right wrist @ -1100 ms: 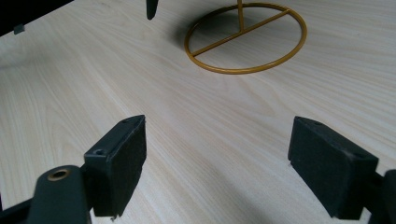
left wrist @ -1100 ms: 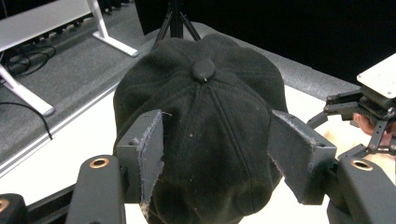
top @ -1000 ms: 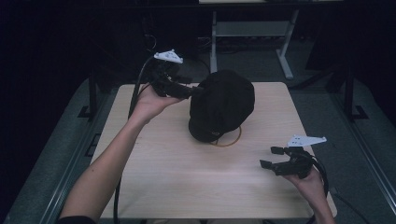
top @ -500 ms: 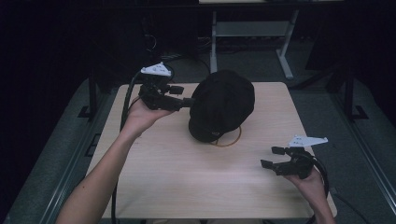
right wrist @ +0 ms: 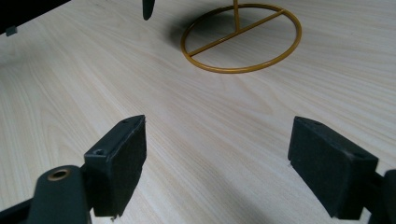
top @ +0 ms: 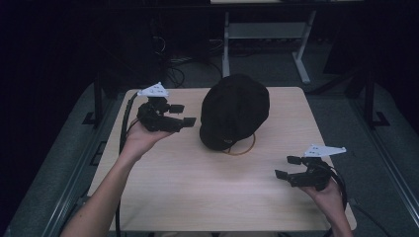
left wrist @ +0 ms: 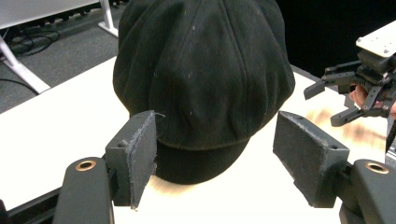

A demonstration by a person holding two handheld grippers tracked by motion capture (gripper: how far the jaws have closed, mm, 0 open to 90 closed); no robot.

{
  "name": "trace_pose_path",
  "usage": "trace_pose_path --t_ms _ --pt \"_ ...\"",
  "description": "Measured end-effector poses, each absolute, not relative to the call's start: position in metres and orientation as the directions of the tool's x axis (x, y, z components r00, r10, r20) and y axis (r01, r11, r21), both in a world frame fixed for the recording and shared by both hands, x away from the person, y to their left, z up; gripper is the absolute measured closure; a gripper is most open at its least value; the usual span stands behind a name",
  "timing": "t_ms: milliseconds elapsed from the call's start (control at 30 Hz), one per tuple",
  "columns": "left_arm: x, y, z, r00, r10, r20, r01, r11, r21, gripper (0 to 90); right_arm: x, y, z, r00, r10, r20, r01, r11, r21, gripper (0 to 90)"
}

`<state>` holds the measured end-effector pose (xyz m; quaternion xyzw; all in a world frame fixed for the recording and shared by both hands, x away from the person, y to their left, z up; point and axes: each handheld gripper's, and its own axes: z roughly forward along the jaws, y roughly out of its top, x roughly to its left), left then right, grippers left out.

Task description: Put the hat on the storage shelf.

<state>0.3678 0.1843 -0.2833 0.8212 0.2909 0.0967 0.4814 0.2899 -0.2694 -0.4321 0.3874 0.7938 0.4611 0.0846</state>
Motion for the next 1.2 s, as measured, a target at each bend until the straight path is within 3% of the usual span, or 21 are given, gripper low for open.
trace_pose_path --t_ms 1200 --pt "0.323 0.237 -0.34 0.758 0.64 -0.127 0.411 -0.318 0.854 27.0 0.283 -0.261 -0.431 -0.692 0.696 0.192 0.526 0.304 0.794 19.0"
